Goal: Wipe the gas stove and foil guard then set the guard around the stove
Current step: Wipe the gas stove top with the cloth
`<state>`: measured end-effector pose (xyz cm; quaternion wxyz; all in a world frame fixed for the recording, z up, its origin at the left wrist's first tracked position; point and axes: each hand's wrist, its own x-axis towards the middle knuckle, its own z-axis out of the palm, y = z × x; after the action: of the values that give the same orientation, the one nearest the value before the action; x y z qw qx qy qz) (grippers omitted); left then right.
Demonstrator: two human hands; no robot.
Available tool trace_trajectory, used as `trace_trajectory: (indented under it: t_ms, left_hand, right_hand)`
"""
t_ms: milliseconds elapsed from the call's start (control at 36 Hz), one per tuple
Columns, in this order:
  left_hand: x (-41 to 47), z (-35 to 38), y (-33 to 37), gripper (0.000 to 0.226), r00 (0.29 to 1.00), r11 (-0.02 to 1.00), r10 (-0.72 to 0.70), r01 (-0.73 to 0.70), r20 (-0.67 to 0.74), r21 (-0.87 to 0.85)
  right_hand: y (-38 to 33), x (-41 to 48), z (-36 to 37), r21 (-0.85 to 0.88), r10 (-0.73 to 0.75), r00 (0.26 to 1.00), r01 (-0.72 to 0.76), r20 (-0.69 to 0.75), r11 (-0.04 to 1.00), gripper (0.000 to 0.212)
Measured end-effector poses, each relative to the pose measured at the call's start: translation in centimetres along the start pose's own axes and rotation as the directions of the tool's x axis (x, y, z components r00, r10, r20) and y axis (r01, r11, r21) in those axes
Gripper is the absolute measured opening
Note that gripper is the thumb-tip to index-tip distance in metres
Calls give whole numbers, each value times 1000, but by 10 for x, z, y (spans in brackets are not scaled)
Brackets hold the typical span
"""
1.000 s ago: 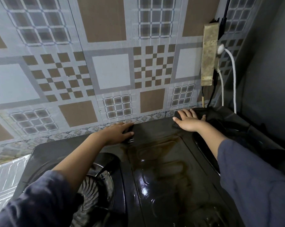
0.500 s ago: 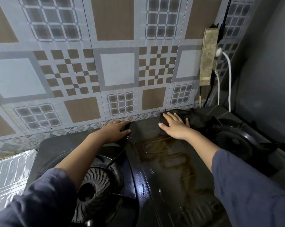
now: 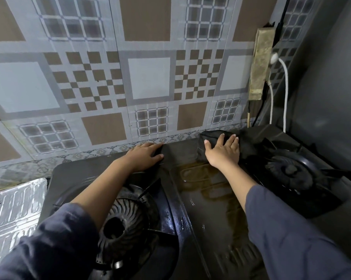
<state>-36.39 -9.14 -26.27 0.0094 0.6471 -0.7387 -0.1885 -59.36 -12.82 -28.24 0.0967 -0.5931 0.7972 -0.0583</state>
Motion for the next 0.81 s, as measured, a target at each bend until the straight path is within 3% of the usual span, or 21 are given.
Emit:
trace_trajectory:
  t_ms: [472, 806]
  left_hand:
    - [-21, -11, -24, 57, 997, 997, -76, 75, 34, 28]
    - [-24, -8, -29, 57, 996, 996, -86, 86, 19, 35]
  right_hand:
    - [-30, -56, 10, -44, -46, 998, 47, 32, 998, 74]
    - [-42, -82, 16, -54, -331, 938, 338, 103, 940, 67]
